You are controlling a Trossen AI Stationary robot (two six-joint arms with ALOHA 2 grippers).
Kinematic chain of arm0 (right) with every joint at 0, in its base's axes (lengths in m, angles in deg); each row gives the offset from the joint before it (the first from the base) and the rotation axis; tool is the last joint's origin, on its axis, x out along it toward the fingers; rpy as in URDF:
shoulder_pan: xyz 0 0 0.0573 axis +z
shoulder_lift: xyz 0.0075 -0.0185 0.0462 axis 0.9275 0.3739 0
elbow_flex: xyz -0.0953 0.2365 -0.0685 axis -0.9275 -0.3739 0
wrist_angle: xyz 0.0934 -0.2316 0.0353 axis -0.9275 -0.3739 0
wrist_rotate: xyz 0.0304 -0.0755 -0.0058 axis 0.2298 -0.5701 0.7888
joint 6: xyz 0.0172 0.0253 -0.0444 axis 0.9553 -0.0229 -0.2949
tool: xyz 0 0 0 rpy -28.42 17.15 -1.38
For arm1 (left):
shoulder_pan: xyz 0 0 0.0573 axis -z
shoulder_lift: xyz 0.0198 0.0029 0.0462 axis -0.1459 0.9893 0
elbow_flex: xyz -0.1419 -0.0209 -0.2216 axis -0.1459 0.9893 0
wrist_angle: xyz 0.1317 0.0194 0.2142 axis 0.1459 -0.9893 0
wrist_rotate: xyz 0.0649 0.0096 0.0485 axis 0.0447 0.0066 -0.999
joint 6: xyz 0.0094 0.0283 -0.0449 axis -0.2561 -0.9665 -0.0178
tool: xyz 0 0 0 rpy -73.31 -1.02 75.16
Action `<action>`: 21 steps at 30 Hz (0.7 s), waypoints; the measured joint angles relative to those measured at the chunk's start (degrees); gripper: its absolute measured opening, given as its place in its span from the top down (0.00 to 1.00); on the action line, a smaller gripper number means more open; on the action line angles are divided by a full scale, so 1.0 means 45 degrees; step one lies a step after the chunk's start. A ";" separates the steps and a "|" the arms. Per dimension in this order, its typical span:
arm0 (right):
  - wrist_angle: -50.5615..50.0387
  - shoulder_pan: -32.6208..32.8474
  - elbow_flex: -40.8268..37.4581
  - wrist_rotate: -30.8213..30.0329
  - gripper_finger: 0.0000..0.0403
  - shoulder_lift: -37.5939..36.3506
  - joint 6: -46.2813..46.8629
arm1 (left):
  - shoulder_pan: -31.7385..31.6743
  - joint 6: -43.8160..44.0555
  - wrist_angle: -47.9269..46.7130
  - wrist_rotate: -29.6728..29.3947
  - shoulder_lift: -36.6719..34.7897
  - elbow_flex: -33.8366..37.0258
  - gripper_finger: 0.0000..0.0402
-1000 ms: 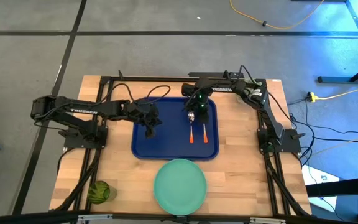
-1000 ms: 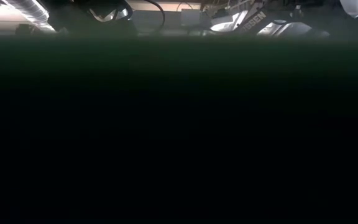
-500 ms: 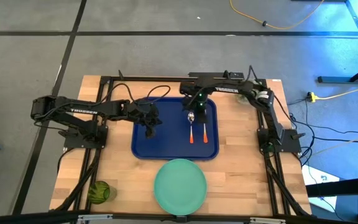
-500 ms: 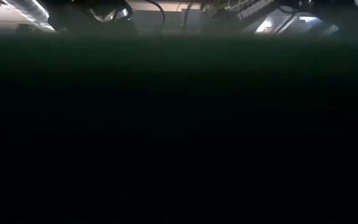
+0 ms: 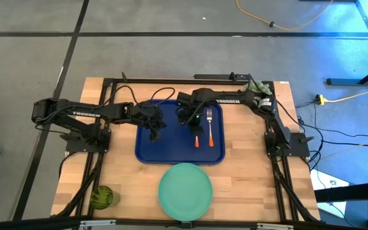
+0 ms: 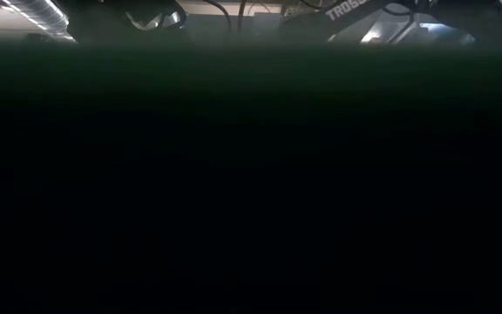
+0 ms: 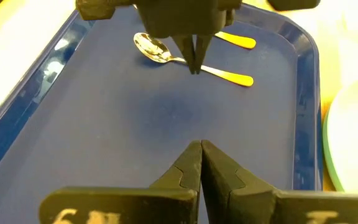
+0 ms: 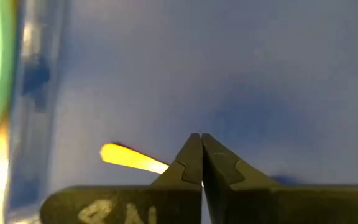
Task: Pick and place plate/cup/fork/spoon on tray
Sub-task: Adjust the orange spoon on the blue serving tray
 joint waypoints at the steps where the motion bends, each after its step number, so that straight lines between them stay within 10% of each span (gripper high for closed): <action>1: 0.0073 0.0000 -0.0052 -0.0240 1.00 0.0000 0.0001 | 0.0000 0.0000 0.0019 0.0005 0.0000 0.0000 1.00; 21: 0.0929 -0.0391 -0.2008 -0.0319 1.00 0.0015 0.0435 | 0.0000 -0.0002 0.0034 0.0000 0.0000 0.0000 1.00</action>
